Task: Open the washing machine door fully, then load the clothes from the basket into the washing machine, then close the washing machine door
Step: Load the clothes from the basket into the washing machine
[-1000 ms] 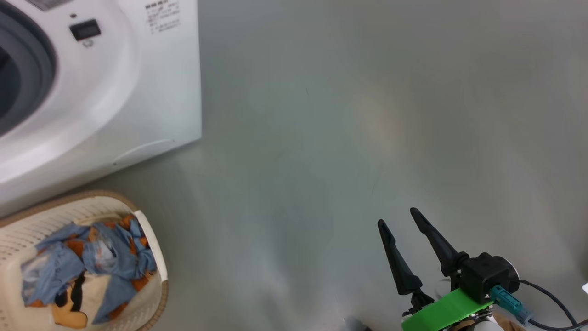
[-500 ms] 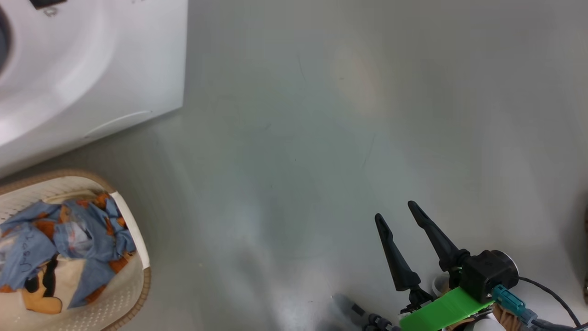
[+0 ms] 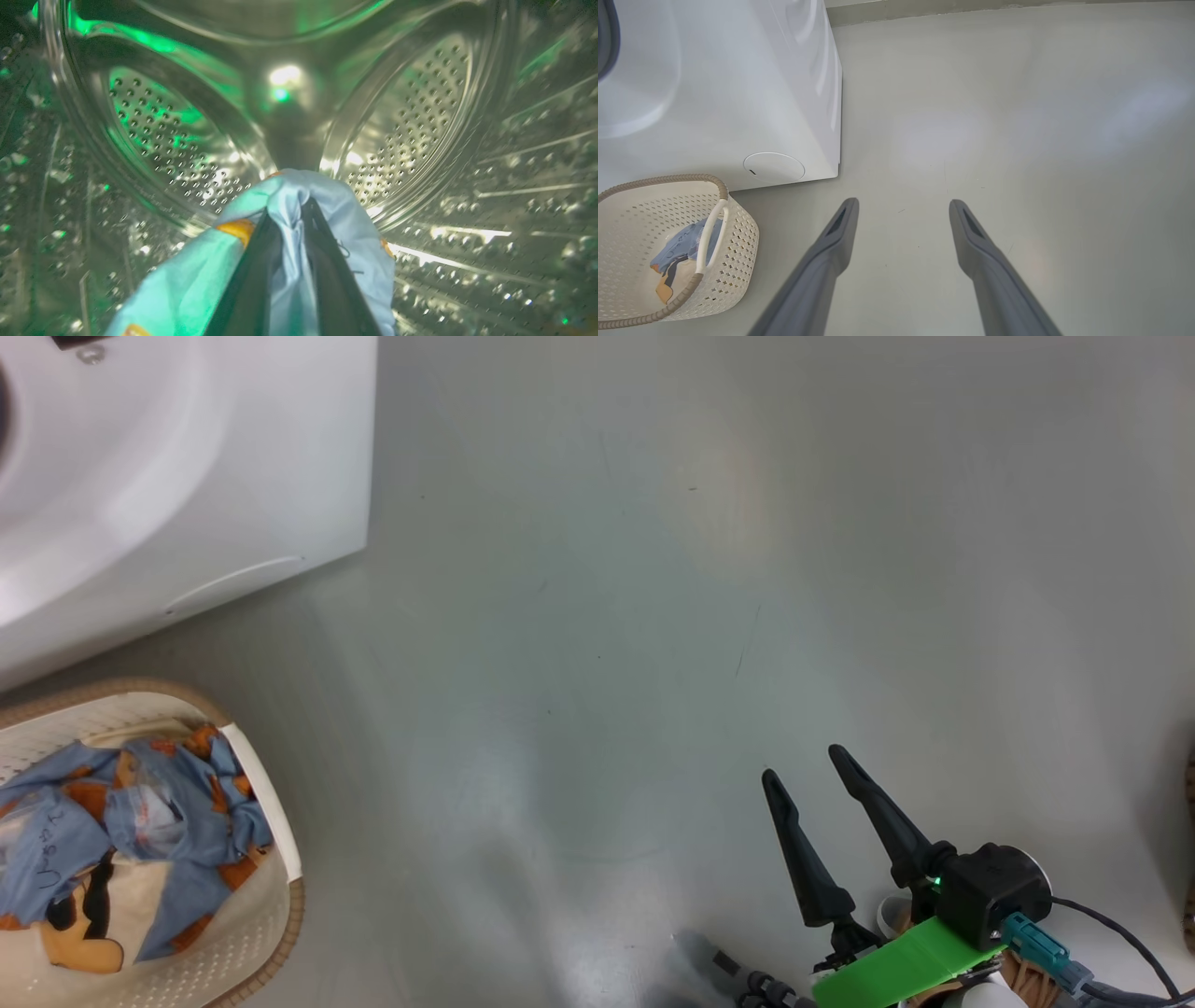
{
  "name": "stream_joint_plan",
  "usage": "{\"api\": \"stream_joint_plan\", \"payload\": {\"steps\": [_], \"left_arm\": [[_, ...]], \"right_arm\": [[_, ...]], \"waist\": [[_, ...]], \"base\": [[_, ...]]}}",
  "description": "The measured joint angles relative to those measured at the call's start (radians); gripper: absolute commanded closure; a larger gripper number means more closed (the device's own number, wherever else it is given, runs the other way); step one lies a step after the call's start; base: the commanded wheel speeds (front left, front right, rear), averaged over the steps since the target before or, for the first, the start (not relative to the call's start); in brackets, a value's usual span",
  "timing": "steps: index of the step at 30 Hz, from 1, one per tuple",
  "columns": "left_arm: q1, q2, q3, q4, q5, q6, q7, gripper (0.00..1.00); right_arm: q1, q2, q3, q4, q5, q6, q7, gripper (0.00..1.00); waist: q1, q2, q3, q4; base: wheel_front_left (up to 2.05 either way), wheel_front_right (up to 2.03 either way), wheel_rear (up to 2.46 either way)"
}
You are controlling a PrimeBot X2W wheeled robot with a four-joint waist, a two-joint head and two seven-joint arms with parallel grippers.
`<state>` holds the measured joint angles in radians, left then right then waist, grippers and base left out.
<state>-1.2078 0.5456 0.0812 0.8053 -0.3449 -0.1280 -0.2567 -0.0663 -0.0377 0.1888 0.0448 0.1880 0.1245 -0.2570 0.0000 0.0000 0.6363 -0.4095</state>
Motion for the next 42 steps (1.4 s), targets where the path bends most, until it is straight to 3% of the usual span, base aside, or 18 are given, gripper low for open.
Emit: {"api": "stream_joint_plan", "payload": {"steps": [2, 4, 5, 11, 26, 42], "left_arm": [[0.0, 0.002, -0.008, 0.036, 0.02, 0.0, 0.0, 0.57], [0.0, 0.002, -0.025, 0.074, 0.04, 0.0, 0.0, 0.09], [0.0, 0.001, -0.033, 0.089, 0.044, 0.0, 0.0, 0.0], [-0.002, -0.015, -0.06, 0.135, 0.088, 0.023, 0.0, 0.0], [0.053, -0.13, -0.076, 0.172, 0.104, 0.071, 0.0, 0.0], [0.185, -0.228, -0.057, 0.134, 0.09, 0.071, 0.0, 0.0]], "right_arm": [[0.0, 0.0, 0.0, 0.002, 0.0, 0.0, 0.0, 0.0], [-0.001, 0.0, 0.0, 0.005, 0.0, 0.0, 0.0, 0.0], [-0.001, 0.0, 0.0, 0.006, 0.0, 0.0, 0.0, 0.0], [-0.004, 0.0, -0.002, 0.019, 0.0, 0.0, 0.0, 0.0], [-0.033, -0.001, -0.009, 0.063, -0.009, 0.0, 0.0, 0.0], [-0.038, -0.003, -0.018, 0.098, -0.01, 0.0, 0.0, 0.0]], "waist": [[0.0, 0.0, -0.006, 0.002], [0.0, 0.0, -0.012, 0.006], [0.0, 0.0, -0.015, 0.008], [0.0, 0.0, -0.033, 0.03], [0.0, 0.0, -0.099, 0.111], [0.0, 0.0, -0.179, 0.177]], "base": [[0.0, 0.0, 0.0], [0.0, 0.0, 0.0], [0.0, 0.0, 0.0], [0.0, 0.0, 0.0], [0.0, 0.0, 0.0], [0.0, 0.0, 0.0]]}}
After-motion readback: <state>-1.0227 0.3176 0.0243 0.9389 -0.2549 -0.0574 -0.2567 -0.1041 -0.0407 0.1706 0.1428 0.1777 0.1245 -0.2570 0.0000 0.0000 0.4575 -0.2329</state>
